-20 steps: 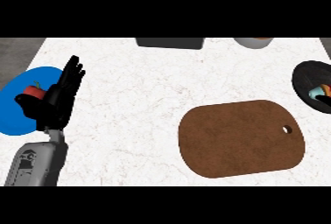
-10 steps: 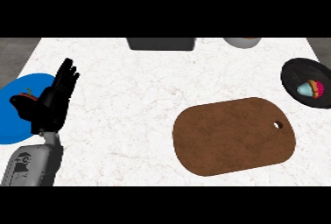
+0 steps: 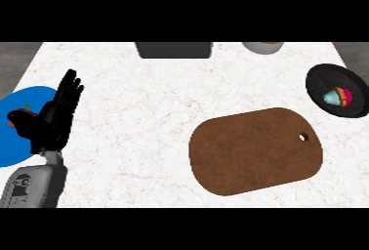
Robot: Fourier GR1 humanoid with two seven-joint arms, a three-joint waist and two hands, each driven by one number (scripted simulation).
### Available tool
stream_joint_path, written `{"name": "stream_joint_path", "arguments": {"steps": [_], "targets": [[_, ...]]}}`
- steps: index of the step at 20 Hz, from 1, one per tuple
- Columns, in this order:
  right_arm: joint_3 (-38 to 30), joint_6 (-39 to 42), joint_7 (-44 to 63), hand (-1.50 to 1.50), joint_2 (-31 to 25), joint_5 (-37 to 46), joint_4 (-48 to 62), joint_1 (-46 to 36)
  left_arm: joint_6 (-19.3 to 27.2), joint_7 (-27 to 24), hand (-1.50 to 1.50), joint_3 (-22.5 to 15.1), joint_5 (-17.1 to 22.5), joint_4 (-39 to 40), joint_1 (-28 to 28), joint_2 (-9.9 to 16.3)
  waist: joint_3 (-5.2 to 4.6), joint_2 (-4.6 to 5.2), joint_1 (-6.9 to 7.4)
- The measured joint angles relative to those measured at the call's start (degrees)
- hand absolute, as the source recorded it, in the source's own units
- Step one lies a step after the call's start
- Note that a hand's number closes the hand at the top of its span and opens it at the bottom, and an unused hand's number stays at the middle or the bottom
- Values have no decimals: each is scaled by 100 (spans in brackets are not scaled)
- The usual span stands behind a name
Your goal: Pick the cupcake from the cutting board and place it in the pan
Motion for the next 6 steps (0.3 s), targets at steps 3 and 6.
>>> {"name": "stream_joint_path", "arguments": {"steps": [3, 6], "targets": [[94, 161, 103, -150, -46, -165, -247, 305, -5, 40, 0, -19, -7, -128, 117, -11, -6, -14, -18], [265, 176, 278, -150, 72, -317, -655, 474, -60, 27, 0, 40, 29, -109, 124, 42, -10, -19, -27]]}}
